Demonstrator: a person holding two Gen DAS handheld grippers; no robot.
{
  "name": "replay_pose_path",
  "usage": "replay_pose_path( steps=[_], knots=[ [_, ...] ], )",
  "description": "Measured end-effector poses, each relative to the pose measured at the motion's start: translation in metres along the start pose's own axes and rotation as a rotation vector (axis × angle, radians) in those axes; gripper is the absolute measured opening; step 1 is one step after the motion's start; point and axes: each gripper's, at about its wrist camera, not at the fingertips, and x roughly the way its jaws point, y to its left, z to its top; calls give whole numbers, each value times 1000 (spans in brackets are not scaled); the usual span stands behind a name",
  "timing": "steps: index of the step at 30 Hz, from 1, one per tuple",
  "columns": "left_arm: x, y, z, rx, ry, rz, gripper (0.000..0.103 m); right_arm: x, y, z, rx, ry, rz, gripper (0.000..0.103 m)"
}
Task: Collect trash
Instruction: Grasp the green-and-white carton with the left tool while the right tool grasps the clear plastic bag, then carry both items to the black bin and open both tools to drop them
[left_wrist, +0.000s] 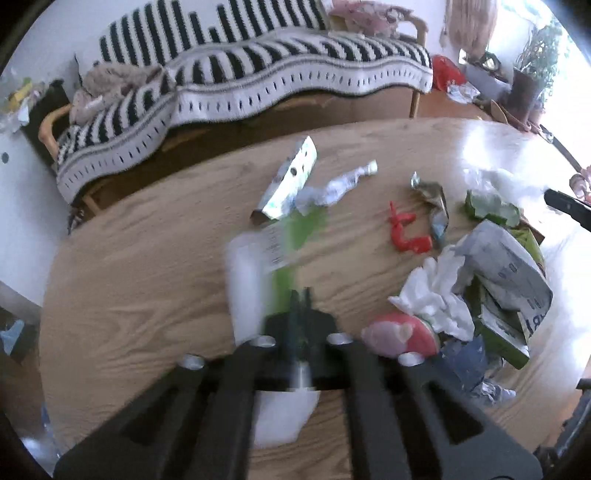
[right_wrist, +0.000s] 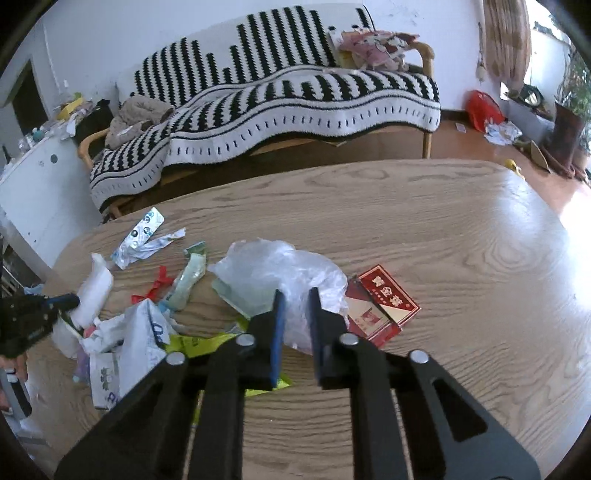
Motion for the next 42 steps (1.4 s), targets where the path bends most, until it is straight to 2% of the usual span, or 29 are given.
replay_pose_path(
  steps=[6, 10, 15, 16, 17, 18, 19, 20, 26, 29, 30, 31, 32, 35, 39, 42],
  knots=[
    [-19, 10, 1, -49, -32, -49, 0, -19, -1, 0, 9, -51, 11, 7],
    [-35, 30, -3, -108, -56, -41, 0, -31, 2, 0, 4, -83, 25, 7],
    [-40, 52, -11, -146, -40, 15, 0, -32, 9, 1, 4, -94, 54, 7],
    [-36, 52, -12, -153, -10, 36, 11, -32, 10, 0, 4, -95, 57, 7],
    [-31, 55, -13, -158, 15, 52, 54, -31, 11, 0, 3, -95, 59, 7],
    [-29, 53, -14, -163, 30, 73, 81, -30, 12, -2, 4, -94, 62, 7],
    [-30, 52, -15, -167, 13, 87, 97, -30, 12, -2, 4, -93, 64, 7],
    [-30, 51, -15, -161, -12, 83, 97, -30, 12, -3, 5, -92, 65, 7],
    [16, 55, -4, -180, 95, 116, 97, -30, 9, -4, 4, -95, 59, 7],
    [39, 49, -3, -156, 127, 101, 95, -29, 5, -4, 9, -94, 54, 7],
    [45, 49, -3, -154, 133, 94, 90, -28, 3, -4, 12, -92, 54, 7],
    [50, 49, -3, -157, 140, 75, 56, -27, 3, -4, 14, -89, 52, 7],
    [56, 52, -5, -178, 153, 36, 39, -26, 3, -3, 14, -88, 51, 7],
    [49, 53, -7, -171, 115, 15, 31, -26, 3, -4, 11, -86, 46, 7],
    [28, 52, -7, -161, 69, 24, 26, -31, 4, -3, 22, -99, 48, 7],
    [5, 51, -4, -165, 34, 24, 26, -39, 6, -2, 28, -112, 56, 7]
  ],
)
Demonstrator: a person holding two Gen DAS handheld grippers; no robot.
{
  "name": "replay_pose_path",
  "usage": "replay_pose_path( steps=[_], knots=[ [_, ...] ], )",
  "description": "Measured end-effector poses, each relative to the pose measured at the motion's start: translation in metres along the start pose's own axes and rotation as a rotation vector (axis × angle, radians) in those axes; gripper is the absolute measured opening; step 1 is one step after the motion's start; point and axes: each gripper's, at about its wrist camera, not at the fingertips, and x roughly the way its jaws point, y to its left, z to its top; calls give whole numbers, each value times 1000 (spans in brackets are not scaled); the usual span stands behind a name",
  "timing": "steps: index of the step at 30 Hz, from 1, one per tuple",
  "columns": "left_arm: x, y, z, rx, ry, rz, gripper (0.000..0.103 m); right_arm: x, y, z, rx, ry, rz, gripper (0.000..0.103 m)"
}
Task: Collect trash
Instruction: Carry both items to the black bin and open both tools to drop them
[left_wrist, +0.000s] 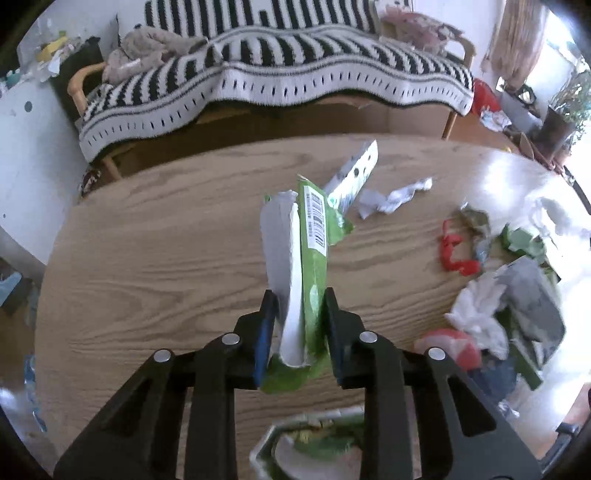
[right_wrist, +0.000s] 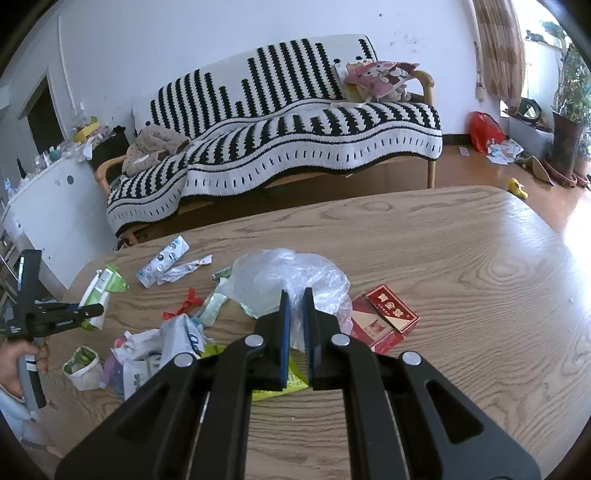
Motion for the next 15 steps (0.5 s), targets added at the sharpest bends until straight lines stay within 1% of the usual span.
replay_pose_path(
  steps=[3, 5, 7, 10, 11, 12, 13, 14, 15],
  knots=[
    [-25, -1, 2, -7, -38, -16, 25, -13, 3, 1, 5, -13, 8, 7],
    [-48, -8, 3, -8, -74, -48, 25, -31, 4, 2, 10, -38, 14, 7],
    [-70, -18, 2, 4, -108, -76, 25, -57, 4, 4, 11, -76, 13, 7],
    [-111, -47, -6, 37, -167, -140, 25, -104, -2, 2, 17, -132, 1, 7],
    [-128, -65, -12, 63, -194, -168, 25, -122, -6, 0, 22, -152, -10, 7],
    [-136, -77, -16, 77, -203, -187, 25, -137, -10, -3, 25, -166, -20, 7],
    [-145, -92, -23, 95, -209, -217, 25, -161, -16, -11, 30, -188, -42, 7],
    [-155, -115, -34, 125, -210, -262, 25, -177, -21, -17, 36, -200, -58, 7],
    [-161, -133, -43, 150, -208, -295, 25, -203, -30, -29, 50, -214, -81, 7]
  ],
)
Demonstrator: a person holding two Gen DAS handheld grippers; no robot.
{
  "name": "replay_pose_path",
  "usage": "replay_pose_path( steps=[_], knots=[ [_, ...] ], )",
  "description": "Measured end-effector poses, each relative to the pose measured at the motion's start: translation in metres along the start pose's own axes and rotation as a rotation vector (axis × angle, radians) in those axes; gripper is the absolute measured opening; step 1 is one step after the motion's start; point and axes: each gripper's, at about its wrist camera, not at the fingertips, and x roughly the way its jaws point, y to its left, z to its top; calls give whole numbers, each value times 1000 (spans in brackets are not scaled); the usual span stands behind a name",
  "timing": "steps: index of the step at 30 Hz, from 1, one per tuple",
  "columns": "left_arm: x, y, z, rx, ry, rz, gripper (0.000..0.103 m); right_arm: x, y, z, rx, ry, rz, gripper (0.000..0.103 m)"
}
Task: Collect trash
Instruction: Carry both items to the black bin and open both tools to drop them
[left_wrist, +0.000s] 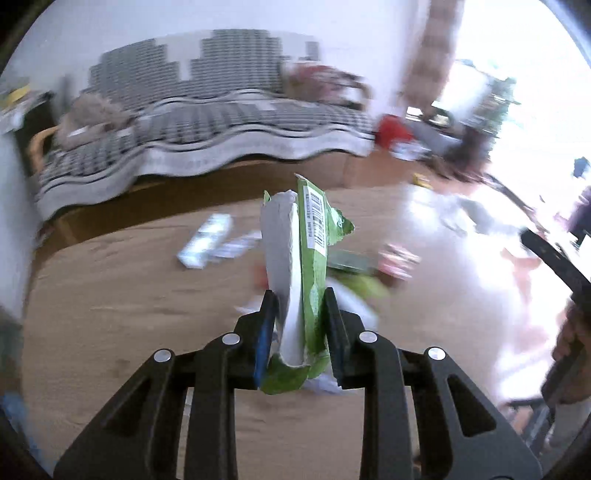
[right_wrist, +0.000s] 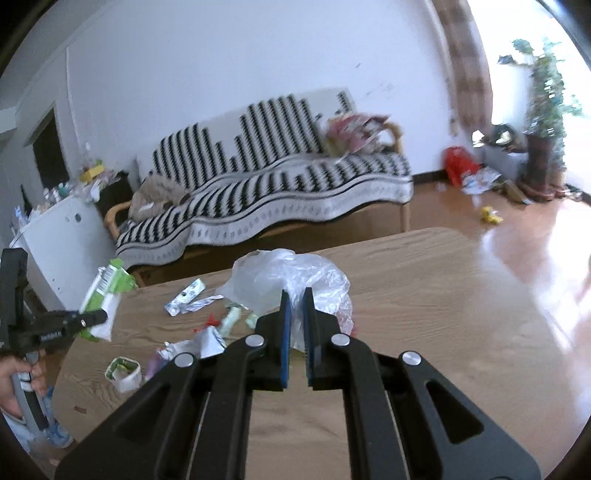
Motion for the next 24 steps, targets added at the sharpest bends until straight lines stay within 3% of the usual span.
replay_pose_path(
  steps=[6, 11, 14, 19, 24],
  knots=[
    [4, -143, -58, 154, 75, -215, 25, -114, -57, -50, 36, -16, -152, 7],
    [30, -238, -139, 188, 213, -339, 26, -173, -115, -123, 118, 68, -245, 7],
    [61, -282, -190, 204, 322, -363, 26, -173, -143, -182, 165, 179, -277, 7],
    [125, -319, -258, 204, 508, -355, 26, -134, -180, -285, 281, 400, -289, 7],
    [180, -335, -305, 233, 662, -304, 26, -101, -197, -346, 365, 548, -278, 7]
  ],
)
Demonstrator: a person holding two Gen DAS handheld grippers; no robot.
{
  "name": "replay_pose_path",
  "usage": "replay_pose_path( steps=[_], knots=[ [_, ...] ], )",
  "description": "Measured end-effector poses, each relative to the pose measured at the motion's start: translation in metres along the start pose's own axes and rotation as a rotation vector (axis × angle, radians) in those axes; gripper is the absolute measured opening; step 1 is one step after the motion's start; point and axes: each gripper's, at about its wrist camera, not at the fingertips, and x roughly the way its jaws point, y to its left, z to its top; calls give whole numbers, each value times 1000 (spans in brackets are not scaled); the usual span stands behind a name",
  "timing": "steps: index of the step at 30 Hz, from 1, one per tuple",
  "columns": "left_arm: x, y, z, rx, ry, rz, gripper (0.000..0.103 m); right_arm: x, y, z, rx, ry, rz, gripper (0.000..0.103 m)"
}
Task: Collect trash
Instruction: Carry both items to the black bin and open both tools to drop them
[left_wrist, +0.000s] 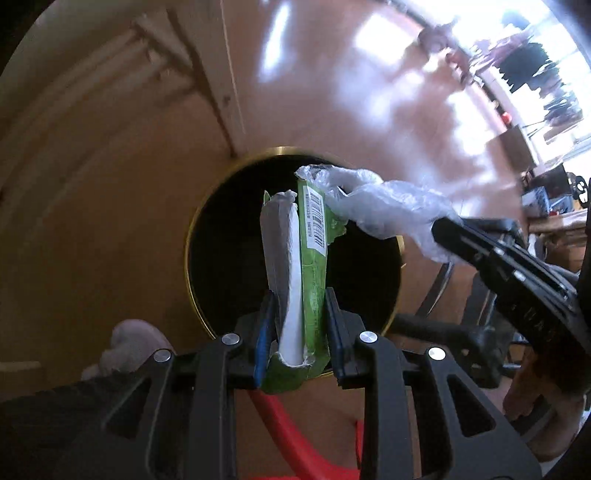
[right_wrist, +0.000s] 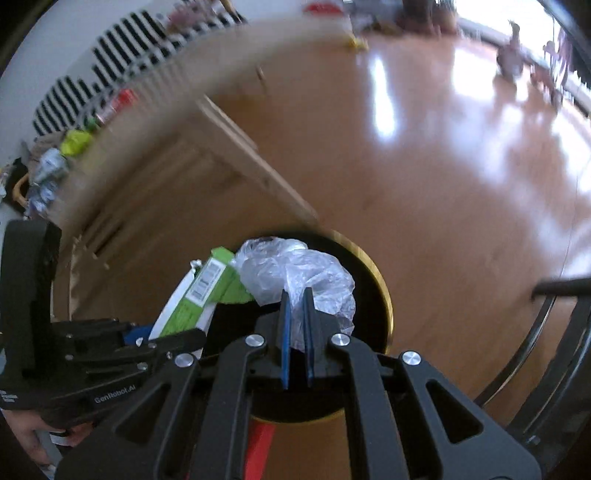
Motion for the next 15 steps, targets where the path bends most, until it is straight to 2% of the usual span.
replay_pose_path(
  steps=[7, 12, 13, 15],
  knots=[
    [8, 6, 7, -2, 26, -23, 26, 18, 4, 2, 11, 38, 17, 7],
    [2, 15, -4, -18, 30, -26, 27, 28, -5, 10, 25, 59, 39, 7],
    [2, 15, -5, -14, 26, -16, 29, 29, -7, 11, 31, 68, 41, 7],
    [2, 14, -7, -22, 12, -8, 55, 29, -10, 14, 57, 71, 34, 8]
  ],
)
